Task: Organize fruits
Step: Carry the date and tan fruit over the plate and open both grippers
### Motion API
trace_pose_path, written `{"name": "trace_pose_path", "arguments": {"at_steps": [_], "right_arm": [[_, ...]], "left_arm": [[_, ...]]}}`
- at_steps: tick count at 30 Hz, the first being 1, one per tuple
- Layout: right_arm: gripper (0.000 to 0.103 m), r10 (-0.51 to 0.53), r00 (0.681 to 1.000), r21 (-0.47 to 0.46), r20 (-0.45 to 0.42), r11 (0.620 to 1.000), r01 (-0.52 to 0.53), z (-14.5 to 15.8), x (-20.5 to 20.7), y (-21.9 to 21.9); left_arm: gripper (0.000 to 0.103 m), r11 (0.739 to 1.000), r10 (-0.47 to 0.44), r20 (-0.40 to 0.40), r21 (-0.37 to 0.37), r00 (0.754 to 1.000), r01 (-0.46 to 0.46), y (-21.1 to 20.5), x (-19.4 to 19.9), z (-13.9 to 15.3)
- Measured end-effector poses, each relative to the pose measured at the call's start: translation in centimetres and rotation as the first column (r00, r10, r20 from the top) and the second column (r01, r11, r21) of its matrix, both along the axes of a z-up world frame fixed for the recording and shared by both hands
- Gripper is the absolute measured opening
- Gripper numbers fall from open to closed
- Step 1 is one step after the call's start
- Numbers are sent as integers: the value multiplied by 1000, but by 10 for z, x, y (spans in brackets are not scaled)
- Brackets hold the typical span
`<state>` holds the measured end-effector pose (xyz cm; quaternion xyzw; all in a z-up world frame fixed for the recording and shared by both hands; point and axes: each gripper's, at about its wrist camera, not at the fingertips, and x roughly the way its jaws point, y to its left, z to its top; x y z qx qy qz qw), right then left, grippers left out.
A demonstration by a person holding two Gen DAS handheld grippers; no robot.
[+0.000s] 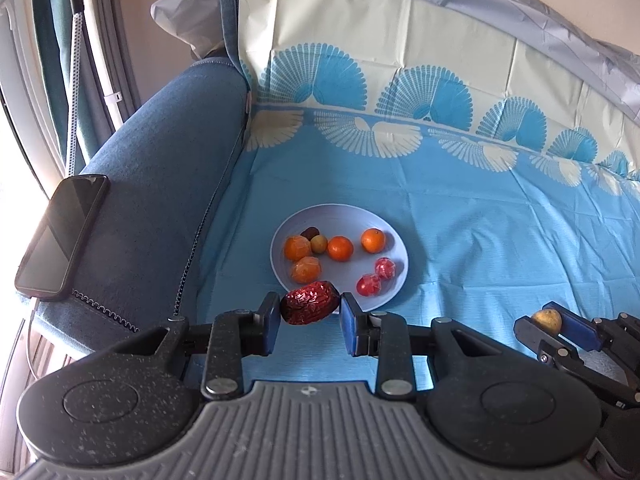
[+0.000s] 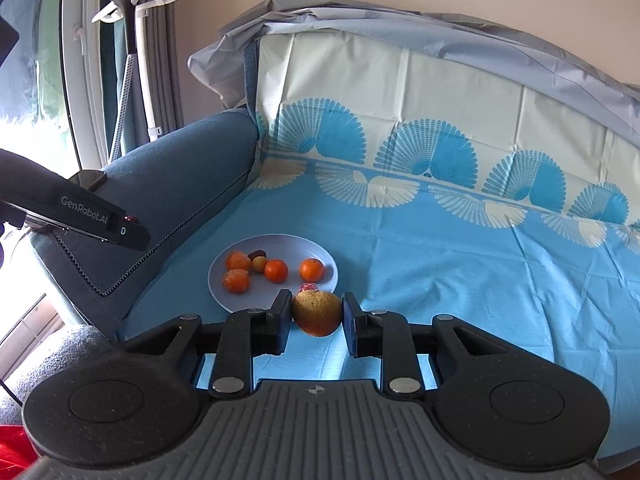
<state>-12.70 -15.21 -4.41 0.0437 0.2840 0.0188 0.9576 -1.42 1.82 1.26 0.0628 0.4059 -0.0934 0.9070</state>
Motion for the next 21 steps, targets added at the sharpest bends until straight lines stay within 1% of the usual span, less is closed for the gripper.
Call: {"name": "trace_pose_path", "arguments": {"at_steps": [4, 8, 16, 21], "right_arm": [[28, 22, 1000, -3, -13, 1000, -22, -6, 26, 5], [28, 50, 998, -6, -35, 999, -50, -17, 60, 8], [28, 125, 987, -69, -100, 989, -133, -51, 138, 19], [28, 142, 982, -83, -126, 985, -153, -73, 174, 19]], "left_arm": [[35, 1000, 4, -30, 10, 1000, -4, -3, 25, -12], [35, 1000, 8, -80, 18, 997, -6, -8, 57, -29], [35, 999, -4, -176, 40, 984, 11, -24, 121, -70], [35, 999, 4, -208, 54, 978, 7, -30, 157, -94]]}}
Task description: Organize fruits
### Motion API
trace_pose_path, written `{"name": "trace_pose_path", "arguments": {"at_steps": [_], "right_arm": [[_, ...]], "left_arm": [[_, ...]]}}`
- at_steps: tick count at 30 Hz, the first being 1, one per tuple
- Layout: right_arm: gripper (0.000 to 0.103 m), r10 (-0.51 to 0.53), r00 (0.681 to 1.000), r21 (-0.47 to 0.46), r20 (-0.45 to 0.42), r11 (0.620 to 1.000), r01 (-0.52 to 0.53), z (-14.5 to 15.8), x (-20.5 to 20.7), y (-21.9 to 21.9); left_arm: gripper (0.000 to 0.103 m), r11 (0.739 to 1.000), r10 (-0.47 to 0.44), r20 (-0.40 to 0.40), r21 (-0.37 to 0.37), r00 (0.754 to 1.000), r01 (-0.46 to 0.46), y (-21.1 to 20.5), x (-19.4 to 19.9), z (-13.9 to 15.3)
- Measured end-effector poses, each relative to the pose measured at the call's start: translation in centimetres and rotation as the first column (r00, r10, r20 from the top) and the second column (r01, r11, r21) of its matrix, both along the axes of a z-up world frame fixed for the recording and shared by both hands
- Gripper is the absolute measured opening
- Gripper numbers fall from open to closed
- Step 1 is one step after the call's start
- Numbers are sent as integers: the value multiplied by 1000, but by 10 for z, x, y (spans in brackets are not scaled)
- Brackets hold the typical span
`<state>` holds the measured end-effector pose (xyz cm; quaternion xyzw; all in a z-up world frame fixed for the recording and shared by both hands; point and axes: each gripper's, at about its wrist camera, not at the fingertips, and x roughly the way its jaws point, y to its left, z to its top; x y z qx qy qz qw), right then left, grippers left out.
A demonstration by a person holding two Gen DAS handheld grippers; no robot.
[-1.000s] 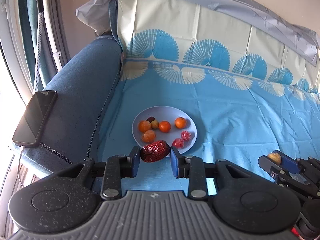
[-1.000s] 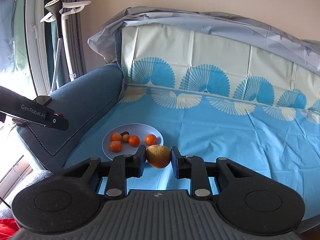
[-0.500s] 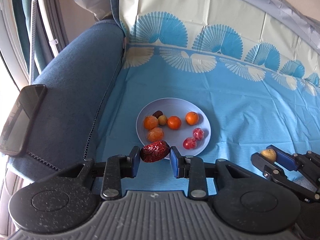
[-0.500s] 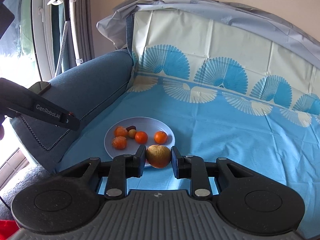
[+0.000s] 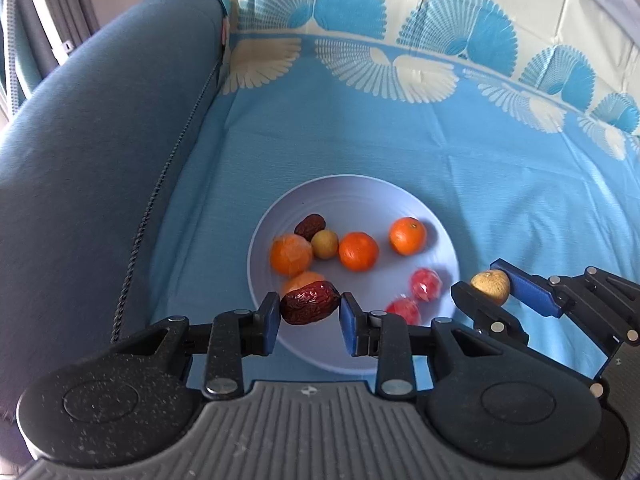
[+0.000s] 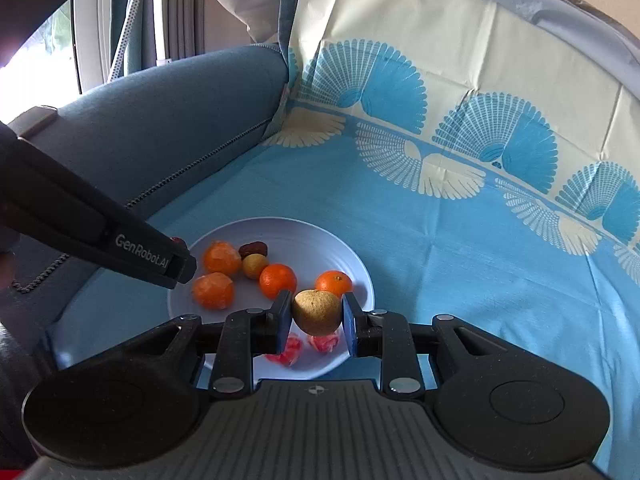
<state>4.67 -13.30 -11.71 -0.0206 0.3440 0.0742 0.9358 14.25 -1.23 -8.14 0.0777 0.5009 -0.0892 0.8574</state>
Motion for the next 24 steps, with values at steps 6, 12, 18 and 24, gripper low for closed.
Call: {"name": "trace_pose_path", "arguments": {"at_steps": [6, 12, 18, 24], "right_arm": [[28, 24, 999, -7, -43, 1000, -24, -28, 34, 0], [63, 53, 997, -2, -64, 999, -53, -42, 55, 2], [98, -44, 998, -37, -52, 998, 42, -30, 27, -4], [102, -145, 985, 19, -97, 989, 148, -7, -29, -8]], "left_arm": [[35, 999, -12, -17, 32, 1000, 13, -9, 30, -25], [103, 998, -34, 9, 55, 999, 34, -11, 41, -29], [103, 998, -28, 49, 66, 998, 25, -4, 18, -11], [103, 999, 7, 9, 48, 1000, -7, 8, -25, 14]]}}
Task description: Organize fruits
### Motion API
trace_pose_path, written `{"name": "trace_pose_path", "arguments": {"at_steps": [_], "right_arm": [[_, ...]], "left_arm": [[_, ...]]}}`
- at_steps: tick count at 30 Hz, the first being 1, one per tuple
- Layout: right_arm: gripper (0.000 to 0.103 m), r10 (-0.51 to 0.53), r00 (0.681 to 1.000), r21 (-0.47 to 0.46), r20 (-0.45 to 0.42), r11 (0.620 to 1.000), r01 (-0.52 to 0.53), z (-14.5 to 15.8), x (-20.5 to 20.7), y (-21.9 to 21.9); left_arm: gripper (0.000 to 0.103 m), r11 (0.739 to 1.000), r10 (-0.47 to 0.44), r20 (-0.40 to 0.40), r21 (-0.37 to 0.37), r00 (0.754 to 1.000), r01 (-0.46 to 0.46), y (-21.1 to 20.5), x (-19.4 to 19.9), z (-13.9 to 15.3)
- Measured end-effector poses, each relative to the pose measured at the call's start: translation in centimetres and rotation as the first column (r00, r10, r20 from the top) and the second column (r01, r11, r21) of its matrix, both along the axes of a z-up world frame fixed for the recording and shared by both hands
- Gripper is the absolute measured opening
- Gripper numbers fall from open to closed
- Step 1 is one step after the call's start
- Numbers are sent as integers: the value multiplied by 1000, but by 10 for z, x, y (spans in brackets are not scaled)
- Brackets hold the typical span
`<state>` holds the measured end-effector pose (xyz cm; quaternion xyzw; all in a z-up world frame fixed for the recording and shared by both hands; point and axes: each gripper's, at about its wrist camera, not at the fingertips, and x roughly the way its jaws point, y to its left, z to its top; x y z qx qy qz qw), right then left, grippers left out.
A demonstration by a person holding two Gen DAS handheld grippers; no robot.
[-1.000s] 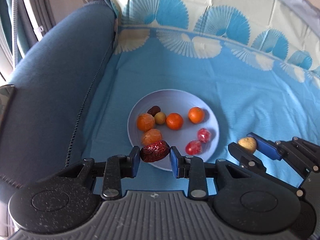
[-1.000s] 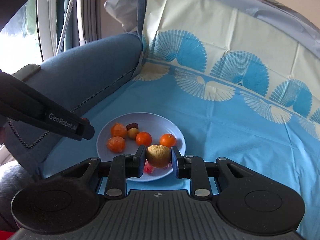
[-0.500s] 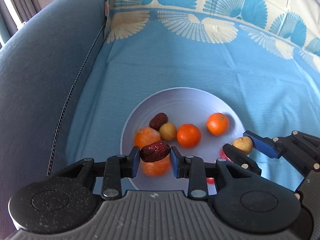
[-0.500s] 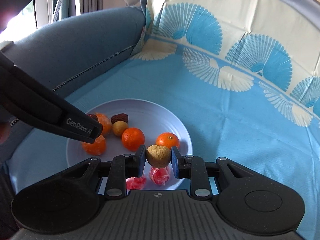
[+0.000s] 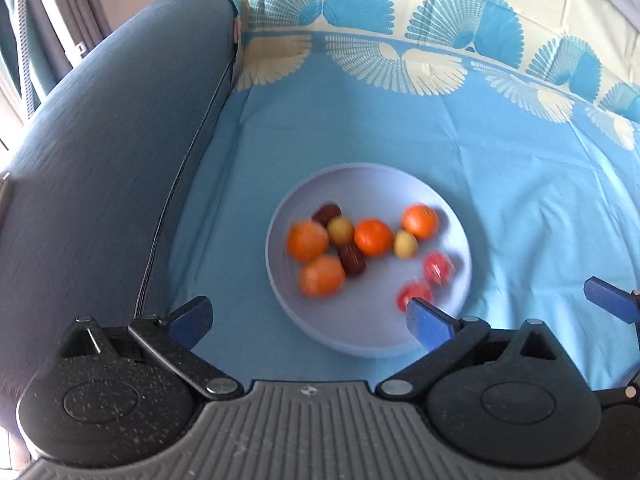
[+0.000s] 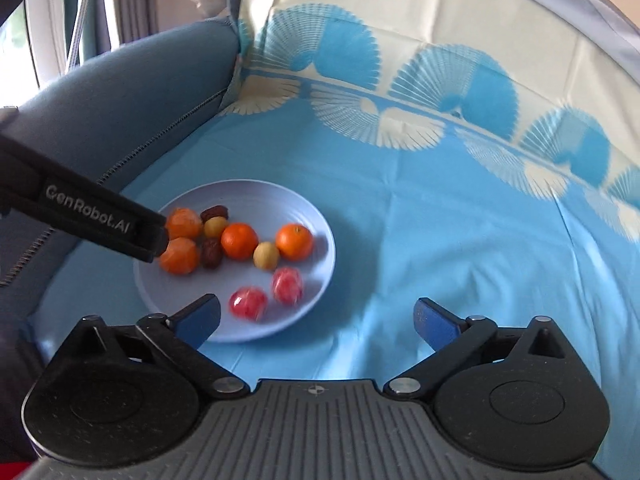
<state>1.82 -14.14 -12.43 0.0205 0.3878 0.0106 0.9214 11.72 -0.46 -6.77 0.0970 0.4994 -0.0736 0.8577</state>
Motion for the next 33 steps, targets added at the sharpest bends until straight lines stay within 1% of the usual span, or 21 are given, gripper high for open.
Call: {"name": "trace_pose_path", "arguments": {"at_steps": [3, 7, 13, 18, 23, 28, 33], "right_arm": [[102, -13, 1000, 25, 14, 1000, 13, 13, -25, -4], [102, 7, 998, 2, 58, 1000, -7, 30, -51, -5], [102, 6, 997, -12, 80, 1000, -5, 47, -75, -4], [102, 12, 995, -12, 95, 1000, -10, 53, -84, -3], [102, 8, 995, -8, 101, 1000, -7, 56, -87, -3], [102, 6, 995, -4, 101, 1000, -6, 56, -87, -4], [102, 9, 995, -4, 95, 1000, -9, 55, -88, -3]], "left_arm": [[103, 1000, -16, 23, 18, 1000, 16, 1, -26, 12], [103, 999, -23, 68, 42, 997, 20, 0, -62, 26], [103, 999, -7, 100, 34, 995, 4, 6, -92, 41], [103, 999, 6, 105, 38, 994, -10, 9, -102, 49], [103, 998, 4, 124, 60, 992, -11, 7, -106, 53], [103, 998, 5, 126, 66, 992, -14, 6, -106, 54], [103, 995, 8, 135, 93, 991, -21, 4, -106, 52]]}}
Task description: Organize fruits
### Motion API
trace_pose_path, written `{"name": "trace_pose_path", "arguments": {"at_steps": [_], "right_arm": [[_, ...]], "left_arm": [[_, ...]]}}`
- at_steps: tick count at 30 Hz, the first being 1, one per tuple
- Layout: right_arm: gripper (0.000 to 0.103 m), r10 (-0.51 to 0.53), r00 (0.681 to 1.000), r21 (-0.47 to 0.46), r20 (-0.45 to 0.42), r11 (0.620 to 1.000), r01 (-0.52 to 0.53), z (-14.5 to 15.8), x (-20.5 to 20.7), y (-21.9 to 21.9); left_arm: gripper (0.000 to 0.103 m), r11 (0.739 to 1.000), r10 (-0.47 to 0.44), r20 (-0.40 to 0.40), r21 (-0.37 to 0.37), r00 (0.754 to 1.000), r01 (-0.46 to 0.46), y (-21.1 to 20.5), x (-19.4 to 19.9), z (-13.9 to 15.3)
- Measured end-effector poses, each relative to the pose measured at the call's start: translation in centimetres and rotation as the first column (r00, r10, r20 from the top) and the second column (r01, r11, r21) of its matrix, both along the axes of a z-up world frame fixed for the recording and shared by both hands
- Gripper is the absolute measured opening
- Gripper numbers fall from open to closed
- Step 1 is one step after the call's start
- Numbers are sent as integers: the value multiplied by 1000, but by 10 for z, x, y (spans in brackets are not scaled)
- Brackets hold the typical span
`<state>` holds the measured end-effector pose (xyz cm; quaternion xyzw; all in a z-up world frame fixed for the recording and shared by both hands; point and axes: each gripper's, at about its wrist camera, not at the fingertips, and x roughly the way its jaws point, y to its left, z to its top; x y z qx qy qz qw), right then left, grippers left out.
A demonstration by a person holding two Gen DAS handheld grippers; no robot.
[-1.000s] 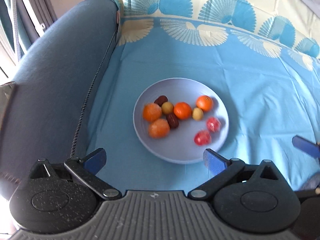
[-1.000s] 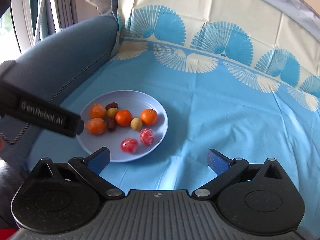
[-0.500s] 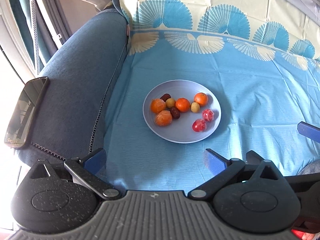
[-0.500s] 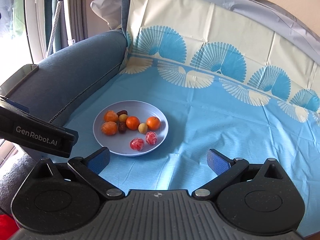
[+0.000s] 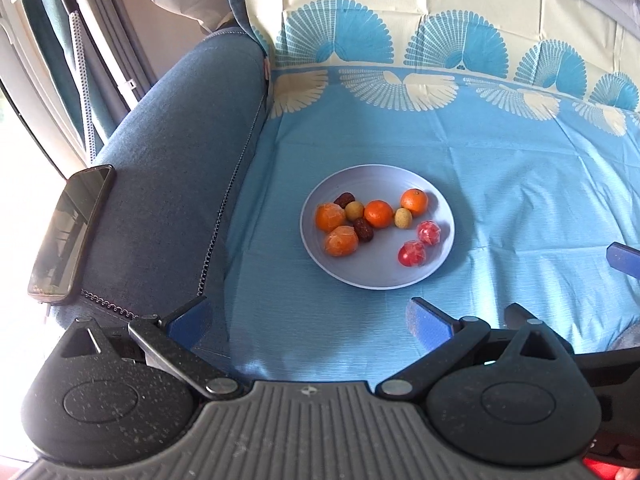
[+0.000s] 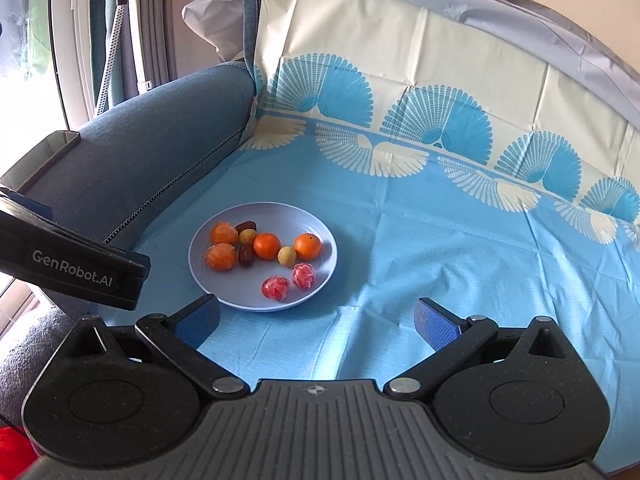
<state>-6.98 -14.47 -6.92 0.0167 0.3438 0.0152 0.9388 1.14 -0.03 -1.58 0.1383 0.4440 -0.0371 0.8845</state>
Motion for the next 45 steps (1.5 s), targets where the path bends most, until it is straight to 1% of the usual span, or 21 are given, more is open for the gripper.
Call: {"name": "trace_pose_path", "arguments": {"at_steps": [5, 9, 12, 45], "right_arm": [[102, 0, 1000, -5, -6, 1000, 0, -1, 1, 0], [102, -4, 1000, -6, -7, 1000, 4, -2, 2, 1], [102, -4, 1000, -8, -10, 1000, 4, -2, 3, 1], [102, -1, 1000, -24, -10, 1000, 1, -1, 4, -1]], "left_arm": [[103, 999, -1, -41, -34, 999, 0, 4, 5, -3], [103, 1000, 0, -33, -16, 999, -1, 2, 5, -5], [103, 1000, 4, -39, -23, 999, -5, 3, 6, -6], [103, 1000, 7, -44, -12, 999, -7, 4, 8, -7]]}}
